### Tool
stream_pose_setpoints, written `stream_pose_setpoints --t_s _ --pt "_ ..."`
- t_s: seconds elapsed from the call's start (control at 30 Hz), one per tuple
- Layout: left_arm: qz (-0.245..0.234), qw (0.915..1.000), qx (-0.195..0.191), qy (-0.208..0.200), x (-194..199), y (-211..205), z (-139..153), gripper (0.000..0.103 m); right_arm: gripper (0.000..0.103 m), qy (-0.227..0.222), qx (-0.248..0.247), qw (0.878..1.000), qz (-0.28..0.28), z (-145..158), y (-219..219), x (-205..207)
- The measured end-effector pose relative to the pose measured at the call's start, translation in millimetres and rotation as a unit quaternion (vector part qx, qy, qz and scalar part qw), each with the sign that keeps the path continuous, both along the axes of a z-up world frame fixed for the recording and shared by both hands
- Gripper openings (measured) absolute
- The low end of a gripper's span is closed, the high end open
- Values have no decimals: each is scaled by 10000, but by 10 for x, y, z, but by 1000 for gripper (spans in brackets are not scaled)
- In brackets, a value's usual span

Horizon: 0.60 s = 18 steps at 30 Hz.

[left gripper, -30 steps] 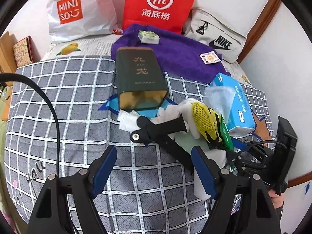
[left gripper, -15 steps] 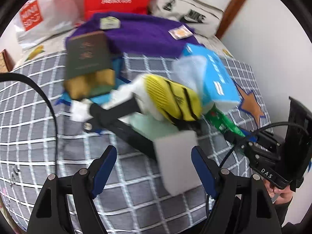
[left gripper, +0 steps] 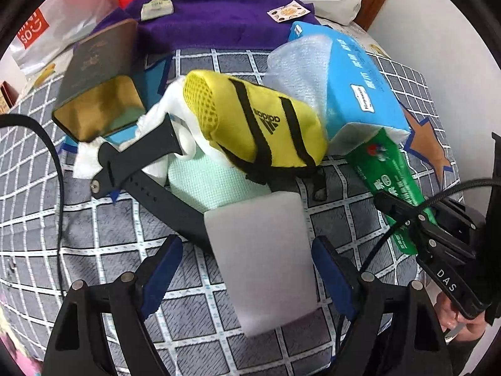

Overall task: Organize soft objects
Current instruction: 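Grasp the green wet-wipe packet with right gripper while left grasps the white sponge block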

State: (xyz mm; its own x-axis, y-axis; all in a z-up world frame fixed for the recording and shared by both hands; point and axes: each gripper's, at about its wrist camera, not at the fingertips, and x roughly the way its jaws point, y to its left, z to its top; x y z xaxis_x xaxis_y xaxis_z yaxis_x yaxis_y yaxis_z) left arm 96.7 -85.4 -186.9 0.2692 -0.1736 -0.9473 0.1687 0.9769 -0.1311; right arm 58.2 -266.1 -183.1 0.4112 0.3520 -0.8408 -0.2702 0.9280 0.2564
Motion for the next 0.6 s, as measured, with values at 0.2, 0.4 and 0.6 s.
stream_pose_setpoints --t_s 0.2,0.4,0.6 --pt "-5 9995 -284 -155 -8 130 93 56 7 -90 104 9999 -78 112 -68 -61" --pt "-14 9979 -502 -405 -75 261 273 56 7 -254 341 9991 -60 325 -88 -82" --pt "36 9954 -595 -746 -114 515 515 55 7 -347 322 9989 -4 494 -14 -100"
